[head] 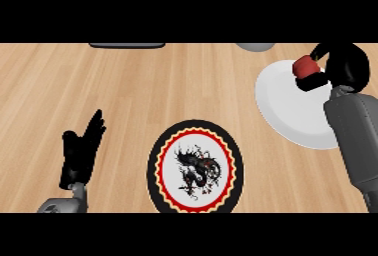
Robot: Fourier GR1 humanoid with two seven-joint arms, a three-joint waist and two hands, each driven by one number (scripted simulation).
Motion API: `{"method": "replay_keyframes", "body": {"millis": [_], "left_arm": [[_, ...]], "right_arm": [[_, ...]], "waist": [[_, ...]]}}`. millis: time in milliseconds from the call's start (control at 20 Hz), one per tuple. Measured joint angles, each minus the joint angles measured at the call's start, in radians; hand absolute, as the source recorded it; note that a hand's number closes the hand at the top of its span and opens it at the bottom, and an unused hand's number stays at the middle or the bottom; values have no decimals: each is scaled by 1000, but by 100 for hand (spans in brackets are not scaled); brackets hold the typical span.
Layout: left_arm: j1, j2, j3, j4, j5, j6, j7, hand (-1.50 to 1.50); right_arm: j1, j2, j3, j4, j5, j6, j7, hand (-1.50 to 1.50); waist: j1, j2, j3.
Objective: Pick the bell pepper from the plate and place it in the plate
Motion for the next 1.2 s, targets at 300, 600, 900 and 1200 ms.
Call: {"method": "replay_keyframes", "body": {"millis": [300,600,900,1200], "left_arm": [[23,-9,-12,-13,-11,1,-10,0],[15,-10,-19,-33,-18,-3,13,0],[10,-9,-2,-4,-11,-8,-11,0],[21,6,19,-10,0,-13,-5,0]], "right_arm": [[-26,-33,-50,186,-74,95,-110,150],[-56,-53,-67,356,-104,196,-185,-150],[-49,-73,-126,383,-191,215,-399,-150],[-39,-48,-310,319,-413,204,-556,-150]], "waist": [[6,2,0],[8,3,1],[1,1,1],[-14,-5,1]]}}
